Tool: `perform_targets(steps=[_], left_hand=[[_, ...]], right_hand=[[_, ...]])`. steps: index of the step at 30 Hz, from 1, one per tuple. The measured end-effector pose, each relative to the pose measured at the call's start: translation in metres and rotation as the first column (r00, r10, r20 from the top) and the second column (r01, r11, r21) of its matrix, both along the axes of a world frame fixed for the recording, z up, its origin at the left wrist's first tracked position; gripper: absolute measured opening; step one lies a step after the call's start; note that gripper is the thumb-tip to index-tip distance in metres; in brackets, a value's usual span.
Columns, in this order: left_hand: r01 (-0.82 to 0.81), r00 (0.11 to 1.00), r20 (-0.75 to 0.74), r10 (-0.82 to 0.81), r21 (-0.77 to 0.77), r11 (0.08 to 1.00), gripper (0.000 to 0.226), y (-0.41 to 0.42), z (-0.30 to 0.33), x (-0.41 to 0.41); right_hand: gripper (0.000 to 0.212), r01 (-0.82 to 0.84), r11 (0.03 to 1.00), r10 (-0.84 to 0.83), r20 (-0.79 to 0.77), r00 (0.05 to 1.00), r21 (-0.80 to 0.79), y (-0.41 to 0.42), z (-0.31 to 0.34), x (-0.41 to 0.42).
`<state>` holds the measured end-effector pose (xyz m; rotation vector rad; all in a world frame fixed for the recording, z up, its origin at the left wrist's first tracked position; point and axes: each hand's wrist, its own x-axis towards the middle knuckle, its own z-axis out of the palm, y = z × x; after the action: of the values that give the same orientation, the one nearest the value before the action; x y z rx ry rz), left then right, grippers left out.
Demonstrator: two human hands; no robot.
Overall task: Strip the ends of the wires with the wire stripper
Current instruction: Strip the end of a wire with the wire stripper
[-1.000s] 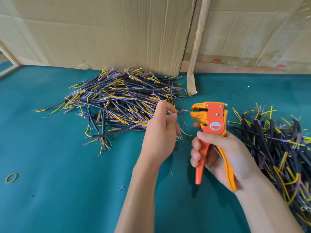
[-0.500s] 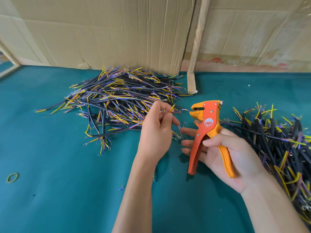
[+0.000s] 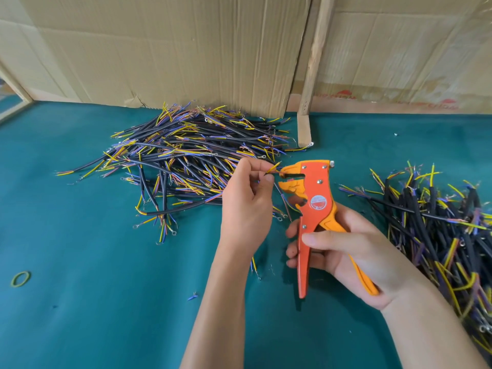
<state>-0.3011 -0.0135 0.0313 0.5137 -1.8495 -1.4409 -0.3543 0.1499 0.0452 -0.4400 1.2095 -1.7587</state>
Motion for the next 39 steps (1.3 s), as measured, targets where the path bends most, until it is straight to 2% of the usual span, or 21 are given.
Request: perform_targets(steps=[4,9,12,22,39], left_hand=[[0.007,1.000,0.003,-0.007,0.016,1.000,0.019,0.0001,0.0005,-0.0006],[0.013,1.000,0.012,-0.013,0.011,1.000,0.022,0.0020,0.0022,0.0002],[0.013,1.000,0.018,-0.014,0.010,1.000,0.021,0.0019,0.0023,-0.0002],[0.013,1.000,0.014,-0.013,0.017,1.000,0.014,0.0025,0.0019,-0.0008],[0.022,1.000,0.009,-0.023,0.027,0.999,0.018,0.0033,0.0031,-0.0006]], right_hand=[[0.029,0.014,1.000,-0.014,-0.010,1.000,-0.013,-0.0037,-0.0008,0.0022],[0.050,0.025,0.999,-0.025,-0.011,1.000,-0.023,-0.0058,-0.0014,0.0037],[0.053,0.021,0.999,-0.022,-0.022,1.000,-0.028,-0.0071,-0.0009,0.0045],[0.036,0.079,0.997,-0.079,0.006,0.997,-0.015,-0.0105,-0.0006,0.0055],[0.028,0.062,0.998,-0.062,0.003,0.998,-0.025,-0.0094,-0.0014,0.0052]])
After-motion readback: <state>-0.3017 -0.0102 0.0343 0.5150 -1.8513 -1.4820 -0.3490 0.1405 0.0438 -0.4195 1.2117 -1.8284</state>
